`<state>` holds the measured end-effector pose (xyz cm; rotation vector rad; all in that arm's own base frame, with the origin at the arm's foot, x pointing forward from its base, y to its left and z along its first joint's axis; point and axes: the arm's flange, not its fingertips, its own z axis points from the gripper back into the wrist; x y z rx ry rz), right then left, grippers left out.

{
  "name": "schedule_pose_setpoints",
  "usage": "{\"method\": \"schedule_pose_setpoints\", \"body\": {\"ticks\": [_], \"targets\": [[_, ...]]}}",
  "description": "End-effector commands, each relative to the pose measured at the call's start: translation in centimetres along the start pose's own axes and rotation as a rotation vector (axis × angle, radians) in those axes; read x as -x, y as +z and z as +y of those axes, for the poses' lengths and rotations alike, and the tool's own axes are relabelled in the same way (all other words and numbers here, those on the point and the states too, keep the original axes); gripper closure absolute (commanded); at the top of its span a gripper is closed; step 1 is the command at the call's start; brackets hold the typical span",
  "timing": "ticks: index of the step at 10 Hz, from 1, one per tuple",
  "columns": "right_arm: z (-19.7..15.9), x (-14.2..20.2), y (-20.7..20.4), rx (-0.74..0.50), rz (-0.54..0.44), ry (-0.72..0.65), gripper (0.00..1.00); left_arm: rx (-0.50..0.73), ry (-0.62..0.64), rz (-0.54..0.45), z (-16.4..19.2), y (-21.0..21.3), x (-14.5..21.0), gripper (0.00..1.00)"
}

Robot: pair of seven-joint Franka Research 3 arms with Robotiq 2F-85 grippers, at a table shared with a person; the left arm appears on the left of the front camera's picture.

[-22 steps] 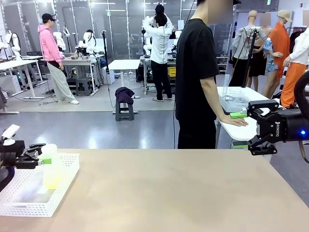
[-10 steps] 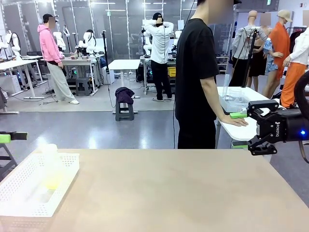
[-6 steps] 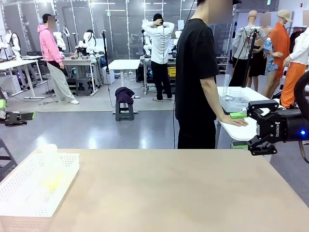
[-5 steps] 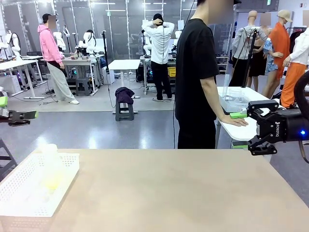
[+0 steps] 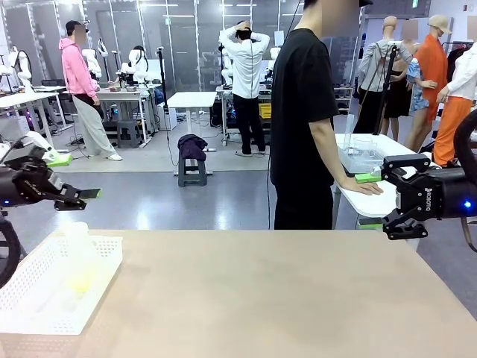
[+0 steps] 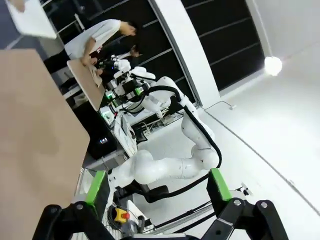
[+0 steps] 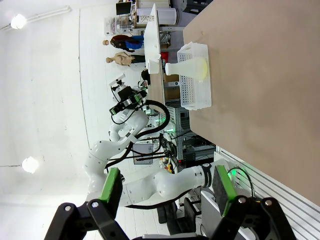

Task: Prepare the solutions needed for the experiment.
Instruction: When the human places the Big flask in the center of the table, pick up the Big flask and place it in the left Organizing basket.

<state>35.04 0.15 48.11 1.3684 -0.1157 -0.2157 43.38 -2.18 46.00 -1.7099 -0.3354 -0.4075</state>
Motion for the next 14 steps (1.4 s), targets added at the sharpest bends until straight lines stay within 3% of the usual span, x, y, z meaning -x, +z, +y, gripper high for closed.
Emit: {"method": "schedule_pose_setpoints", "body": {"ticks": [1,2,4,6,7,14], "targets": [[0.3,0.0,-0.1,-0.012,-0.006,-0.012,0.08,-0.006,0.121,0.072,0.1,-1.1,-1.0,0.00],[0.3,0.0,-0.1,-0.012,-0.006,-0.012,0.08,0.037,0.200,0.117,0.8,-1.7,-0.9,0.00],[0.3,0.0,-0.1,-0.012,-0.006,-0.012,0.08,0.012,0.286,0.146,2.2,-2.0,-0.9,0.00],[0.3,0.0,-0.1,-0.012,-0.006,-0.012,0.08,0.041,0.287,0.181,3.0,-1.7,-1.2,0.00],[0.3,0.0,-0.1,-0.012,-0.006,-0.012,0.08,0.015,0.270,0.123,2.9,-2.4,0.0,0.00],[0.3,0.0,-0.1,-0.012,-0.006,-0.012,0.08,0.015,0.270,0.123,2.9,-2.4,0.0,0.00]]}}
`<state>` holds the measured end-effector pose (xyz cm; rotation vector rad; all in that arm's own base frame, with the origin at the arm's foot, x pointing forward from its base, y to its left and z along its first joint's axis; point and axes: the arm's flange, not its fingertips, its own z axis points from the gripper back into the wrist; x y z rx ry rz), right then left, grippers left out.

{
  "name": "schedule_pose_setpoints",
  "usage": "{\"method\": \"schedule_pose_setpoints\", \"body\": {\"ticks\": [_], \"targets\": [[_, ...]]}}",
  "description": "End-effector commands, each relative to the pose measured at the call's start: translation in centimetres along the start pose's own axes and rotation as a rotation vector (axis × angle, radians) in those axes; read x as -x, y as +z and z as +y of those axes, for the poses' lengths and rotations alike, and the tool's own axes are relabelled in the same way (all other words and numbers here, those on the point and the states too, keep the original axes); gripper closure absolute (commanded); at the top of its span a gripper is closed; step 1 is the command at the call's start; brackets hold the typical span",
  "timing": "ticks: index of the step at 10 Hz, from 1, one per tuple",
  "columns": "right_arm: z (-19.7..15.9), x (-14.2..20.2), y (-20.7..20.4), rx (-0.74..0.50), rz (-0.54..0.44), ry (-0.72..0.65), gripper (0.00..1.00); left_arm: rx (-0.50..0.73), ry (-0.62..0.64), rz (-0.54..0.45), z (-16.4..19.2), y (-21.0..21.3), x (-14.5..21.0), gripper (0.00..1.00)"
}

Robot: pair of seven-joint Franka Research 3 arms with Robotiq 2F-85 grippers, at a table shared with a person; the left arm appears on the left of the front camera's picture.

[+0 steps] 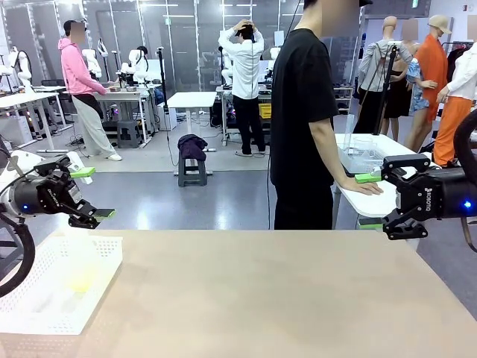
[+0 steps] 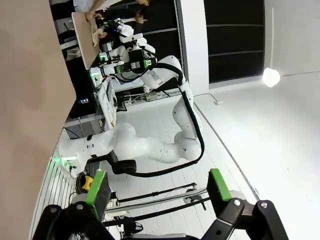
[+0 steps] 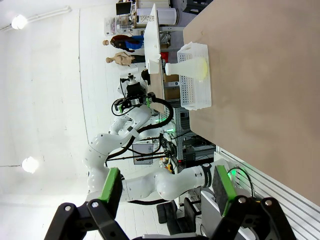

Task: Prepare the solutions needed for the experiment.
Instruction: When the human places the Big flask in the center of the table, pick up the Big flask and place it in the left Organizing basket.

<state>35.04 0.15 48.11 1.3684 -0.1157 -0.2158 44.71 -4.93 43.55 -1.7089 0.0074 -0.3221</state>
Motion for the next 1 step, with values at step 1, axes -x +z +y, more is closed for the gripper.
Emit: {"method": "schedule_pose_setpoints", "body": {"ticks": [1], "targets": [[0.33,-0.04,-0.11,-0.012,-0.006,-0.012,0.08,-0.003,-0.007,-0.015,-0.28,-0.23,0.19,0.00]]}}
